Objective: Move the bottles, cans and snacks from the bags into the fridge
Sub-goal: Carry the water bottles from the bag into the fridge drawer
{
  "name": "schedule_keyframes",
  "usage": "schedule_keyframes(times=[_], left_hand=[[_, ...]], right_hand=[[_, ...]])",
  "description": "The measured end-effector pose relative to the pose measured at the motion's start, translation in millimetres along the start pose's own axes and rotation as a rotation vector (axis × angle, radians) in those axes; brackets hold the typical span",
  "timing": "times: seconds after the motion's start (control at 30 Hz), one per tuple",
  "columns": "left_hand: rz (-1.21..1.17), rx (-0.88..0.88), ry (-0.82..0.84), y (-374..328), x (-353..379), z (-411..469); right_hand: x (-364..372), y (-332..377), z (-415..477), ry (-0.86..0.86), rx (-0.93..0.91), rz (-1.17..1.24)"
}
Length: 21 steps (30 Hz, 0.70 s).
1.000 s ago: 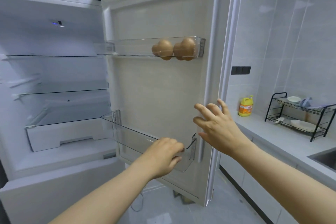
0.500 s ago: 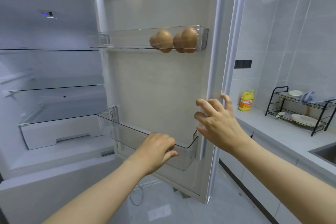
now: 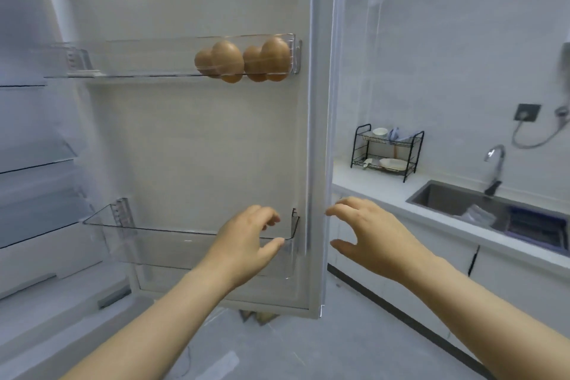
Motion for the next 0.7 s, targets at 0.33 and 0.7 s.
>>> schedule_keyframes(times=[0.33, 0.7], left_hand=[[-0.165, 0.322, 0.309, -93.9, 39.0, -27.2], [-0.459, 0.591, 0.648, -250.2, 120.1, -124.5]], right_hand=[[-14.6, 5.7, -166.8, 0.119, 0.67, -0.038], [-101.5, 44.2, -368.9, 0.094, 1.202, -0.159]])
Point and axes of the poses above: each hand's wrist, its own z-axis towards the middle knuckle, its own x-axis out of the palm, y = z × x, the point moved 6 cm from there along z, towards the middle knuckle, and after that the axes turned 13 degrees about -z, right-handed, at the moved point
